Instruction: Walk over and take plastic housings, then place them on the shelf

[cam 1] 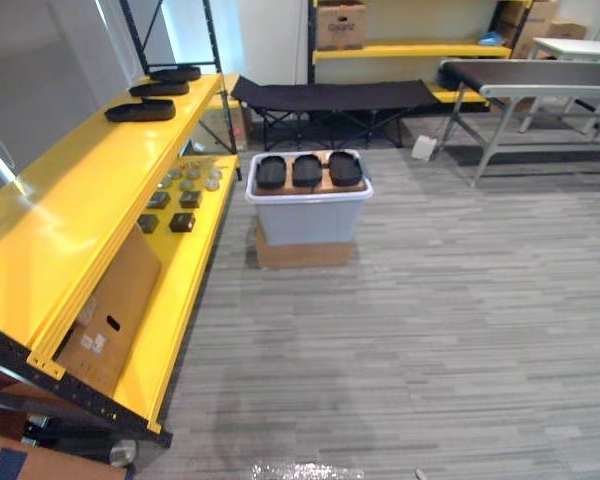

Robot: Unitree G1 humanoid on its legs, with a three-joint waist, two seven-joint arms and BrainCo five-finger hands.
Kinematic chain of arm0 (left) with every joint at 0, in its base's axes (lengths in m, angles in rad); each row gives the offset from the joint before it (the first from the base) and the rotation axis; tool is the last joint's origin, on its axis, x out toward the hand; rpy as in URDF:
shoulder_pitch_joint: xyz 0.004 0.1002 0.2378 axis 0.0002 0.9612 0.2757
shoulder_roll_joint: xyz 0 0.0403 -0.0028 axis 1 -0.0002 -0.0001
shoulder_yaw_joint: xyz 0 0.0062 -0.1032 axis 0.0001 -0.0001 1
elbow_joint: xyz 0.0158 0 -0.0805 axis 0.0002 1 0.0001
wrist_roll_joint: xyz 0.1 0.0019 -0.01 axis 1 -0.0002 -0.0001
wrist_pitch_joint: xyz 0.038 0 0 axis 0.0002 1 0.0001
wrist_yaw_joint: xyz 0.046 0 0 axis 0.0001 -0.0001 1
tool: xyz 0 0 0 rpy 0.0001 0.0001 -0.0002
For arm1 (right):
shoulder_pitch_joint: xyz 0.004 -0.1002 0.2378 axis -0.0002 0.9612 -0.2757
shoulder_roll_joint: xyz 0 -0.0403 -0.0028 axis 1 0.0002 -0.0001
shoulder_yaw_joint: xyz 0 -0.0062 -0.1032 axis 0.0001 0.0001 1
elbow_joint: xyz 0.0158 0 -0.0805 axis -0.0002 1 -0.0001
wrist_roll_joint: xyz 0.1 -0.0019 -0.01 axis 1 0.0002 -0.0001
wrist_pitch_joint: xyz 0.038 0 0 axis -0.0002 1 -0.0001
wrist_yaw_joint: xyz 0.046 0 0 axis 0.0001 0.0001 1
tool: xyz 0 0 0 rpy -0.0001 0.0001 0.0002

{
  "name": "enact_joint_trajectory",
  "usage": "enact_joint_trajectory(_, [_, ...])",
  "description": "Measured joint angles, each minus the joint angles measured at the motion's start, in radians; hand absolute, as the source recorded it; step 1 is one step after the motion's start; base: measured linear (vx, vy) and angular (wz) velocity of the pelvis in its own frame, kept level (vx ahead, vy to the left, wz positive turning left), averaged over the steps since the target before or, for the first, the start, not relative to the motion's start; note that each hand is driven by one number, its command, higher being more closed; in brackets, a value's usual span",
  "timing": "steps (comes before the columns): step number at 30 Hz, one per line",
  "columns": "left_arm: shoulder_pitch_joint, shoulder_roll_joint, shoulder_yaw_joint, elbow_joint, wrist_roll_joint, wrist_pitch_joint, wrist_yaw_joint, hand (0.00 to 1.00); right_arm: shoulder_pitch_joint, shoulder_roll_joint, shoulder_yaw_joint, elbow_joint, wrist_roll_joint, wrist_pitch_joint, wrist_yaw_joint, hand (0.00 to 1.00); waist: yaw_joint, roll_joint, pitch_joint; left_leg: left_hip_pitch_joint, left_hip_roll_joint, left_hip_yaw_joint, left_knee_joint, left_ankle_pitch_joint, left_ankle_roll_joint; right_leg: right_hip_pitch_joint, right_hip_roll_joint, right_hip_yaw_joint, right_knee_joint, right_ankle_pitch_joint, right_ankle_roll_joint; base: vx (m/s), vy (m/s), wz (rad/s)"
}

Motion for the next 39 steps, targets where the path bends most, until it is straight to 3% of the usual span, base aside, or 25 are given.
enact_joint_trajectory(6, [-0.017,0.007,0.002,0.000,-0.001,-0.028,-0.010,0.00,-0.036,0.012,-0.001,0.000,-0.011,0.004,0.019,0.00,0.000,-0.011,0.022,0.035,-0.004,-0.001,-0.026,0.000,-0.001,0.029,-0.001,-0.009,-0.013,-0.003,0.039,0.05,0.009,0.02])
enact_joint_trajectory(9, [-0.018,0.007,0.001,0.000,-0.021,-0.046,-0.011,0.00,-0.040,0.012,0.001,-0.003,-0.009,0.019,0.019,0.00,0.000,-0.016,0.024,0.034,-0.011,-0.003,-0.026,0.000,-0.001,0.029,-0.010,-0.022,-0.012,-0.004,0.040,-0.02,0.006,0.03])
enact_joint_trajectory(26, [-0.016,0.009,-0.005,-0.001,-0.046,-0.049,-0.015,0.00,-0.038,0.009,0.021,-0.004,-0.044,0.027,0.023,0.00,0.001,-0.030,0.034,0.047,-0.031,-0.002,-0.042,0.007,0.012,0.031,-0.026,-0.025,-0.010,-0.005,0.037,-0.04,-0.003,0.00])
enact_joint_trajectory(34, [-0.015,0.012,-0.005,-0.010,-0.045,-0.051,-0.009,0.00,-0.039,0.002,0.046,-0.004,-0.078,0.010,0.041,0.00,0.005,-0.037,0.041,0.012,-0.037,-0.005,-0.043,0.009,0.015,-0.005,-0.031,-0.027,-0.009,-0.005,0.037,-0.01,-0.004,0.01])
enact_joint_trajectory(39, [-0.016,0.014,-0.005,-0.023,-0.045,-0.079,-0.009,0.00,-0.039,0.004,0.061,-0.005,-0.079,-0.003,0.041,0.00,0.006,-0.041,0.067,0.010,-0.038,-0.005,-0.044,0.009,0.015,-0.004,-0.030,-0.027,-0.014,-0.005,0.037,0.00,0.000,0.00])
